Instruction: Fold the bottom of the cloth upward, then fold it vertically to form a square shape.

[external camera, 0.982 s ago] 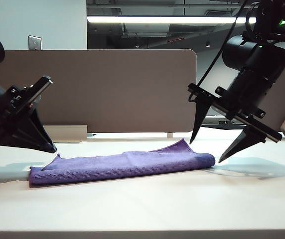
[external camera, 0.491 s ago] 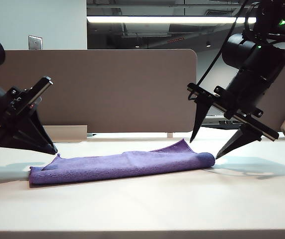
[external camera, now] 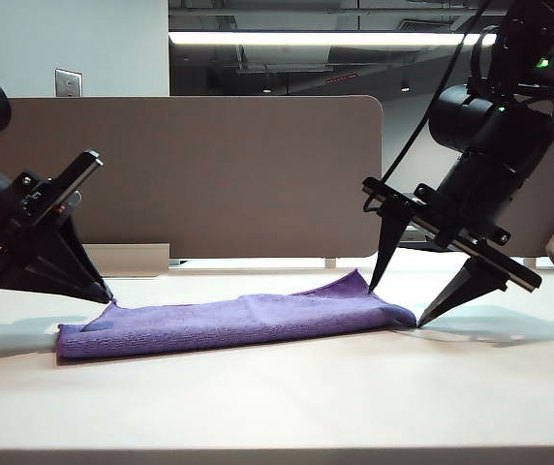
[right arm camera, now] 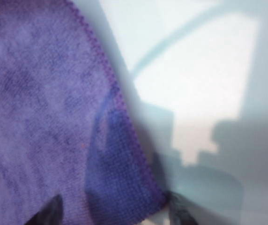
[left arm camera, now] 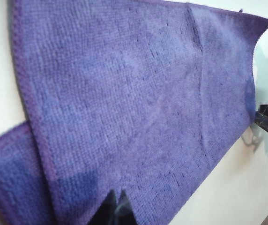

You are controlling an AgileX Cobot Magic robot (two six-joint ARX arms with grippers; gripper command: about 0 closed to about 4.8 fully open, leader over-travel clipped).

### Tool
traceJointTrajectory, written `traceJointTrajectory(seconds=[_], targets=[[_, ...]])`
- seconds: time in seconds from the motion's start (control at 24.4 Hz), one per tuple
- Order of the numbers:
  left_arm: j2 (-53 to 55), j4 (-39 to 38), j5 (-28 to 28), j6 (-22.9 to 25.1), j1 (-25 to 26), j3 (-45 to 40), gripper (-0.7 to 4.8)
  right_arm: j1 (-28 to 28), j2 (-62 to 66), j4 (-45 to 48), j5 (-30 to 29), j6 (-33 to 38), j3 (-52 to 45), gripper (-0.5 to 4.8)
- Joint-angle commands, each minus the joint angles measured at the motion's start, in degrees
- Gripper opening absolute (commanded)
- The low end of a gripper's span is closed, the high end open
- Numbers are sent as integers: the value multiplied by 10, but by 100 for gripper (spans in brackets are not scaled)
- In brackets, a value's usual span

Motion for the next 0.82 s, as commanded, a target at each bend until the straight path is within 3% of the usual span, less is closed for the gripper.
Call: traceJointTrajectory(seconds=[0.04, 0.12, 0.16, 0.33, 0.45, 0.82], targets=[[-1, -1, 4, 0, 0, 2, -3, 0, -1, 15, -16, -2, 2, 239], [-1, -1, 4, 0, 0, 2, -3, 0, -1, 33, -22, -1, 2, 144], [-1, -1, 4, 0, 0, 2, -3, 0, -1, 37, -22, -1, 2, 121], [2, -2, 5, 0, 0, 2, -3, 0, -1, 43, -26, -2, 2, 78], [3, -10, 5, 7, 0, 1, -3, 0, -1, 64, -54, -2, 2, 18], [5, -24, 5, 4, 0, 1, -3, 5, -7, 88, -102, -26, 3, -2]])
